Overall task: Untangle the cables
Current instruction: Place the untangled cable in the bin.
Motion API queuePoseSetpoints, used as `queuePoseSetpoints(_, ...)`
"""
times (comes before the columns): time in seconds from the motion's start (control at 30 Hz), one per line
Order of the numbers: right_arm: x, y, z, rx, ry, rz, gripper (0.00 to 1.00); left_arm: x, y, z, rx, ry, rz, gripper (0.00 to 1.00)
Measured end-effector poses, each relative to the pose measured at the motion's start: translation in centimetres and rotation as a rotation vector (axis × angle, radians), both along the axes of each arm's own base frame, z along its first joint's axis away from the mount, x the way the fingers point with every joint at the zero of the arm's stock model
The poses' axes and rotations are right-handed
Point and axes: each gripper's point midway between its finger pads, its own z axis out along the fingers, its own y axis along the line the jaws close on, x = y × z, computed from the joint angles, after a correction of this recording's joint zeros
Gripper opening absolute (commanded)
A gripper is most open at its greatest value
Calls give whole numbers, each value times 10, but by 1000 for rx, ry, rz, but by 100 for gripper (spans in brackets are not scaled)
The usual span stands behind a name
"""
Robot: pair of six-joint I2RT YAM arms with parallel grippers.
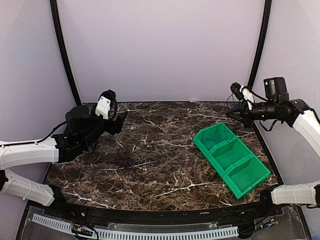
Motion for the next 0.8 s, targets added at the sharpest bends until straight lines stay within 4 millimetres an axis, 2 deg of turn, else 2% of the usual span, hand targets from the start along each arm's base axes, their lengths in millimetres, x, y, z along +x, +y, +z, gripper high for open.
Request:
queuePoseSetpoints(0.23, -14, -17, -36, -83, 69, 3, 0, -2, 11, 18, -8, -74, 37, 79)
queuePoseSetpoints(0.5, -23, -31, -74, -170, 128, 0, 0, -2, 12, 18, 5, -81, 44, 79)
queuePoseSetpoints(0.8, -29, -37, -99, -205, 175, -6, 0, -3, 9, 19, 3, -81, 26, 79)
